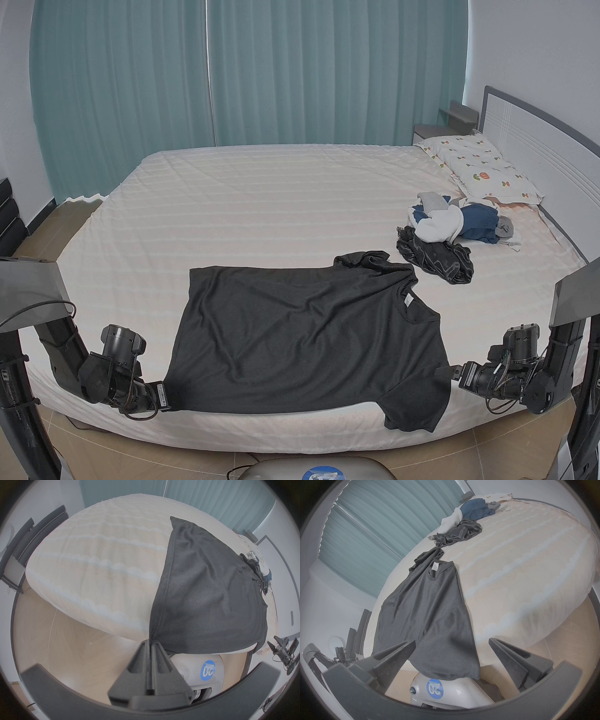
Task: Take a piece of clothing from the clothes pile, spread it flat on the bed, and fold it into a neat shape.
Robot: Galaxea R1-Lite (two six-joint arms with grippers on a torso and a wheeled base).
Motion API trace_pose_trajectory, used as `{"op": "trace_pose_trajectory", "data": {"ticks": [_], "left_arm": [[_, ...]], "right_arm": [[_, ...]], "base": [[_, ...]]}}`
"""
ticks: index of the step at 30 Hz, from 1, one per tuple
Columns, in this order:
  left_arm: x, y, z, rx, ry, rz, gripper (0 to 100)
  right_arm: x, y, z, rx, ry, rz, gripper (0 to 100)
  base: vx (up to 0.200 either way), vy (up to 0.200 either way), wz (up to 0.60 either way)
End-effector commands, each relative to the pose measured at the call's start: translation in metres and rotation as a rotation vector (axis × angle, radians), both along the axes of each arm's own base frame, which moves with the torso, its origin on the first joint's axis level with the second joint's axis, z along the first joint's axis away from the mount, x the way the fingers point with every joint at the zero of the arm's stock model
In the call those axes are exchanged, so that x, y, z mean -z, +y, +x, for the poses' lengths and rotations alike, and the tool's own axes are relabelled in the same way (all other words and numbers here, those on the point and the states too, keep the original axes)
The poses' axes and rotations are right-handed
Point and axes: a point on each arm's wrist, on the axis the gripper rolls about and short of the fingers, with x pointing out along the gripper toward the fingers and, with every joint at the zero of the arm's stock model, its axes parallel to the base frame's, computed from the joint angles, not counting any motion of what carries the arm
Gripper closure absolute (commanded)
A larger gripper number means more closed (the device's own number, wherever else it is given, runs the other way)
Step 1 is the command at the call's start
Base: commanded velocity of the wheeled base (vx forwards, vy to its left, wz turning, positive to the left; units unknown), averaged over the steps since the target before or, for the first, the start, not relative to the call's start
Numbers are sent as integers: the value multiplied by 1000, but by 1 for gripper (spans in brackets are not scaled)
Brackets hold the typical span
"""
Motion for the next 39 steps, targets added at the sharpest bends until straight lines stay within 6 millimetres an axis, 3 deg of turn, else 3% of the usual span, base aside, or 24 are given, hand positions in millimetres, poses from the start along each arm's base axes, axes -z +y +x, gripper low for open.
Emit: {"op": "trace_pose_trajectory", "data": {"ticks": [1, 8, 9, 15, 23, 32, 39], "left_arm": [[1, 1, 1, -5, 1, -1, 100], [1, 1, 2, -4, -1, 0, 100], [1, 1, 2, -4, -1, 0, 100], [3, 1, 1, -5, 8, 0, 100], [5, 0, 1, -2, 18, 1, 100], [5, 0, 0, 1, 19, 1, 100], [7, -1, -1, 4, 27, 3, 100]], "right_arm": [[8, 1, 7, -4, 7, 1, 0], [16, 10, 15, -31, 9, 6, 0], [19, 10, 15, -33, 18, 4, 100], [21, 9, 11, -32, 32, -10, 100], [14, -10, -14, -50, 59, -94, 100], [10, -14, -20, -64, 62, -120, 100], [11, -30, -22, -44, 62, -173, 100]], "base": [[0, 0, 0], [0, 0, 0], [0, 0, 0], [0, 0, 0], [0, 0, 0], [0, 0, 0], [0, 0, 0]]}}
